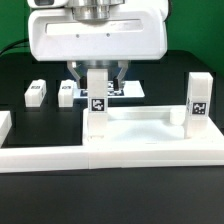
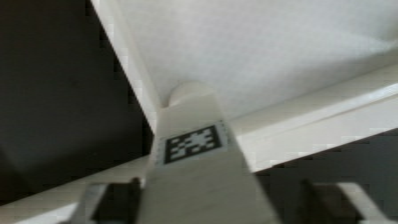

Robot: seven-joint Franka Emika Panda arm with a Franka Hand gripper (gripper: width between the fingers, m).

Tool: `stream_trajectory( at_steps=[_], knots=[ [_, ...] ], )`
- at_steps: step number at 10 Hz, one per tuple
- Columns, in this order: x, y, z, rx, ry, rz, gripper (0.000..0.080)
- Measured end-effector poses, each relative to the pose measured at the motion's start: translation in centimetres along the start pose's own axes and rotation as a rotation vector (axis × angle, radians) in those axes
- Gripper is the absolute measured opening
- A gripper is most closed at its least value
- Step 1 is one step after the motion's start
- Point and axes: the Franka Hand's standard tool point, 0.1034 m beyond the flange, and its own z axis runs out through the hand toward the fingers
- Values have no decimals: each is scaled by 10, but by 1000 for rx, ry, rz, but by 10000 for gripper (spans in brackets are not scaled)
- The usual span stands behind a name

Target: Assemble desk

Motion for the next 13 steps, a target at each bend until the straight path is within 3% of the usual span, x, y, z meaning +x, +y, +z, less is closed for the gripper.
stream_trajectory(
  at_steps=[1,4,7,9,11,13],
  knots=[
    [0,2,0,-3,0,38,290],
    [0,1,1,-7,15,301,290],
    [1,-6,2,-16,40,875,290],
    [3,-5,3,37,21,1268,290],
    [2,-6,3,38,19,1294,290],
    [5,-2,1,38,27,978,529]
  ],
)
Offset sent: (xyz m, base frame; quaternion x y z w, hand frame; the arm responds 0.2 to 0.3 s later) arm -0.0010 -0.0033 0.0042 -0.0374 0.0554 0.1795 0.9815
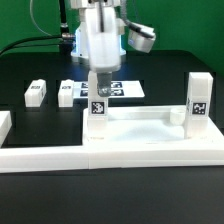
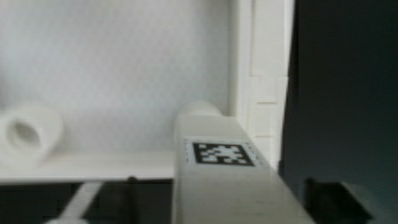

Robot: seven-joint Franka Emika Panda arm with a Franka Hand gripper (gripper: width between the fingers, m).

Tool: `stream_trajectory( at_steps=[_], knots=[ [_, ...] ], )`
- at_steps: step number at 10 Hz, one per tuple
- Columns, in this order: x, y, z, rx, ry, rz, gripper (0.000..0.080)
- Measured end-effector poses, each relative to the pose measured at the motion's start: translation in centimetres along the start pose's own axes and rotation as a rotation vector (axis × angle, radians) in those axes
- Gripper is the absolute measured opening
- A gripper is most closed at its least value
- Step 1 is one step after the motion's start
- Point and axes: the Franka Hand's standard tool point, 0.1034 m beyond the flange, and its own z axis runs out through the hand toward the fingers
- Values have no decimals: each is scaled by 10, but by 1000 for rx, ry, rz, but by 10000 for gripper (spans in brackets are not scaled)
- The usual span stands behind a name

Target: Assemble desk

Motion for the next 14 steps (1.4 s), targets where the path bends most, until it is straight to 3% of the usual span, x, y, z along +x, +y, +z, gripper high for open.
stream_trajectory(
  at_steps=[1,2,3,6,7,9,11,13,14],
  knots=[
    [5,3,0,-2,-7,-203,529],
    [8,6,-1,-3,-11,-325,625],
    [5,6,-6,12,2,-372,642],
    [6,8,-5,9,4,-580,649],
    [5,8,-5,-5,0,-701,649],
    [0,9,0,-71,-54,-1146,649],
    [0,8,1,-68,-49,-1080,649],
    [1,8,1,-69,-47,-1027,382],
    [0,8,1,-70,-44,-922,285]
  ],
)
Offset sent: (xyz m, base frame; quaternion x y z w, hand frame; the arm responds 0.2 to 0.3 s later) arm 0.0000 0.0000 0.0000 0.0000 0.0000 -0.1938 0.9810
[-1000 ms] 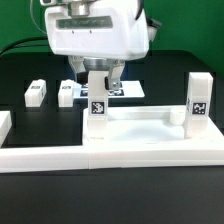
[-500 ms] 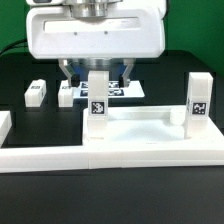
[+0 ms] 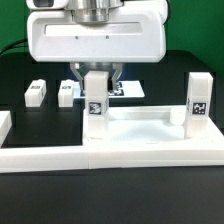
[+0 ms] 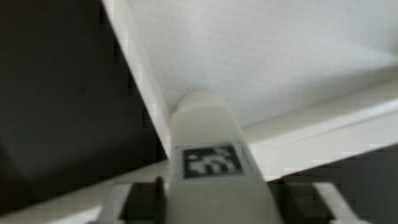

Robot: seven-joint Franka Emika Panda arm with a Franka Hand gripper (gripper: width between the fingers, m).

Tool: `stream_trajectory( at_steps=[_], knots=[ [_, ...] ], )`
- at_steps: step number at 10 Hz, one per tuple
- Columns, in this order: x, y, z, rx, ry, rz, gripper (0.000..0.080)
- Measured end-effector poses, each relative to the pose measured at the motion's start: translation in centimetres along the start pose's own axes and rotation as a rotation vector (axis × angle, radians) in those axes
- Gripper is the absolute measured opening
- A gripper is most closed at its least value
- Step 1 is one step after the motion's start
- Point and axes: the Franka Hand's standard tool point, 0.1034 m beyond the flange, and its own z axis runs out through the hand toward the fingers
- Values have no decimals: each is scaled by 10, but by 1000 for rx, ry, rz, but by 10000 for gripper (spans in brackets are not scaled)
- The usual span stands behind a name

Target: Assemble desk

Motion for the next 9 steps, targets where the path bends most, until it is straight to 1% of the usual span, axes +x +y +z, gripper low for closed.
stream_trajectory(
  at_steps=[2,3,5,6,7,9],
  knots=[
    [0,0,0,0,1,130,286],
    [2,-1,1,2,14,250,286],
    [1,-7,1,-1,22,531,286],
    [0,-10,1,2,18,749,286],
    [0,-13,2,7,11,952,286],
    [3,-16,3,46,0,1271,287]
  ],
)
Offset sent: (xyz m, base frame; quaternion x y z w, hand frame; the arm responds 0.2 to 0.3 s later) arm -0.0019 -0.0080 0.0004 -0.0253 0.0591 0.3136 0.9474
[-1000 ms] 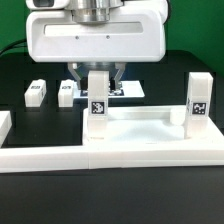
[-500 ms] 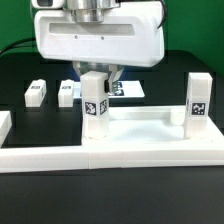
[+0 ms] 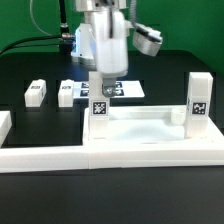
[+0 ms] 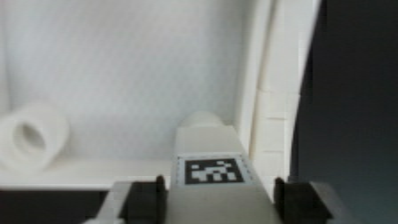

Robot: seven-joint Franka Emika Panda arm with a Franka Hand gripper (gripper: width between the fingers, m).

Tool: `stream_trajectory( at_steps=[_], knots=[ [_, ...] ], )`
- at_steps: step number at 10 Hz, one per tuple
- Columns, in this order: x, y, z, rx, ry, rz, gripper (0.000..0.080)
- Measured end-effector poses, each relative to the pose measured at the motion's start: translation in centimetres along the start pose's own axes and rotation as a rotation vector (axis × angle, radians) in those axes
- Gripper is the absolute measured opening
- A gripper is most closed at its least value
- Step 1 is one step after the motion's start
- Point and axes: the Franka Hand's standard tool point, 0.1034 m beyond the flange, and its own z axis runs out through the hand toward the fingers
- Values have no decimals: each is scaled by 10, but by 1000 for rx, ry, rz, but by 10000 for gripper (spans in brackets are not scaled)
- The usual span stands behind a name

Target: Assemble desk

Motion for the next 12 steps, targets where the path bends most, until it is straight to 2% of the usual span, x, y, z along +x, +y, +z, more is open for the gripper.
stream_trajectory(
  at_steps=[3,4,5,7,11,12],
  knots=[
    [-1,-1,0,5,2,53,296],
    [1,-2,0,10,4,-50,472],
    [7,-5,-3,33,16,-343,608],
    [12,-2,-6,32,5,-623,638],
    [14,-2,-5,29,12,-923,649],
    [18,-1,-5,21,14,-1167,649]
  ],
)
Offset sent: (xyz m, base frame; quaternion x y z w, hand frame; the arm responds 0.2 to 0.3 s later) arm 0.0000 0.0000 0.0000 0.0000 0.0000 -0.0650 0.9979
